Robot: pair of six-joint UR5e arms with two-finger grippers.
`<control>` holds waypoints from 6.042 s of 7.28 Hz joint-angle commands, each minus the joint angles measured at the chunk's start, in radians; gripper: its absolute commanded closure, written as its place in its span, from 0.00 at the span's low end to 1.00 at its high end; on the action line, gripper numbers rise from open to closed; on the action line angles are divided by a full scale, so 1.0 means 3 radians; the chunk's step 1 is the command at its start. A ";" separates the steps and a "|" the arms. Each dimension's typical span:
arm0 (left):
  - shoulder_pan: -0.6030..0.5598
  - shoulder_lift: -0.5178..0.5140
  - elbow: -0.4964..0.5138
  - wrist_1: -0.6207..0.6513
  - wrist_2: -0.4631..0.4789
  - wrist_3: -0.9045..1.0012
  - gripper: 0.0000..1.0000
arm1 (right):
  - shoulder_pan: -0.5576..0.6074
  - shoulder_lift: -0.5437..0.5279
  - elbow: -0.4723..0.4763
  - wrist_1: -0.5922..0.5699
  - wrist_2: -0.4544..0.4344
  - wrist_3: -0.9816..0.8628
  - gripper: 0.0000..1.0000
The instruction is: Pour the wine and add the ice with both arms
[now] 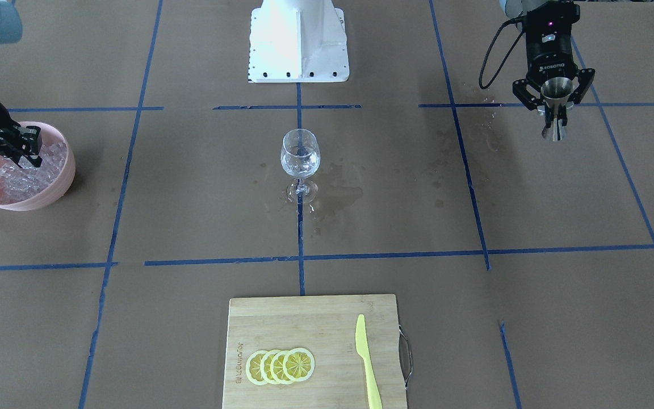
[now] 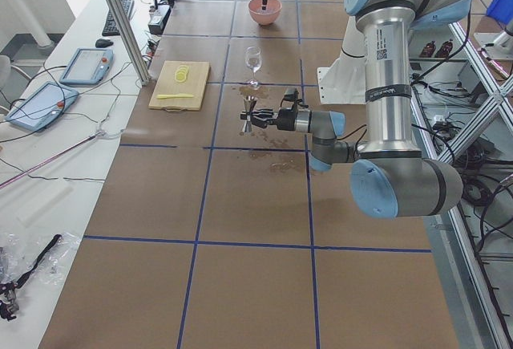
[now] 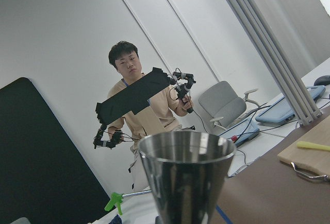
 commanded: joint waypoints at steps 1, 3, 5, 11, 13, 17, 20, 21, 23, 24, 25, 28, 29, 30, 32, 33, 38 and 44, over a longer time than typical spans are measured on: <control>0.0000 0.0000 0.0006 -0.0002 -0.0072 -0.0484 1.00 | -0.0005 0.0000 -0.0001 0.0005 -0.0002 0.0000 1.00; 0.0021 -0.0010 0.0017 0.0009 -0.0315 -0.1350 1.00 | 0.0025 0.0005 0.0177 -0.0015 0.0013 0.0026 1.00; 0.0021 -0.0010 0.0022 0.0074 -0.0598 -0.1789 1.00 | 0.0188 0.0005 0.0285 -0.0010 0.0034 0.0026 1.00; 0.0026 0.0000 0.0196 0.0932 -0.0578 -0.3027 1.00 | 0.0383 -0.0072 0.0541 0.0000 0.0207 0.0036 1.00; 0.0026 -0.0010 0.0216 0.1041 -0.0329 -0.3103 1.00 | 0.0404 -0.0072 0.0643 0.0000 0.0213 0.0061 1.00; 0.0046 -0.0117 0.0465 0.1690 -0.0098 -0.3782 1.00 | 0.0481 -0.0021 0.0756 0.0010 0.0402 0.0286 1.00; 0.0057 -0.0425 0.0855 0.1732 0.0081 -0.3927 1.00 | 0.0481 -0.0010 0.0812 0.0010 0.0397 0.0333 1.00; 0.0057 -0.0430 0.0876 0.1732 0.0087 -0.3927 1.00 | 0.0481 -0.0010 0.0822 0.0010 0.0402 0.0333 1.00; 0.0057 -0.0450 0.0855 0.2031 0.0102 -0.3922 1.00 | 0.0481 0.0000 0.0822 0.0015 0.0397 0.0333 1.00; 0.0057 -0.0475 0.0850 0.2155 0.0102 -0.3916 1.00 | 0.0486 0.0000 0.0843 0.0015 0.0397 0.0338 1.00; 0.0057 -0.0506 0.0855 0.2232 0.0102 -0.3916 1.00 | 0.0486 0.0000 0.0838 0.0091 0.0397 0.0338 1.00; 0.0072 -0.0603 0.0860 0.2258 0.0102 -0.3916 1.00 | 0.0486 0.0030 0.0822 0.0363 0.0402 0.0664 1.00; 0.0092 -0.0609 0.0881 0.2258 0.0102 -0.3921 1.00 | 0.0486 0.0061 0.0822 0.0363 0.0402 0.0675 1.00; 0.0113 -0.0609 0.0881 0.2258 0.0102 -0.3922 0.99 | 0.0486 0.0117 0.0822 0.0368 0.0402 0.0751 1.00; 0.0164 -0.0659 0.0881 0.2263 0.0102 -0.3922 0.98 | 0.0486 0.0214 0.0833 0.0368 0.0402 0.0884 1.00; 0.0189 -0.0695 0.0886 0.2289 0.0102 -0.3922 0.96 | 0.0486 0.0220 0.0838 0.0373 0.0402 0.0935 1.00; 0.0200 -0.0701 0.0932 0.2289 0.0097 -0.3922 0.90 | 0.0486 0.0363 0.0853 0.0378 0.0422 0.1110 1.00; 0.0200 -0.0675 0.0932 0.2289 0.0077 -0.3901 0.49 | 0.0470 0.0434 0.0858 0.0378 0.0458 0.1110 1.00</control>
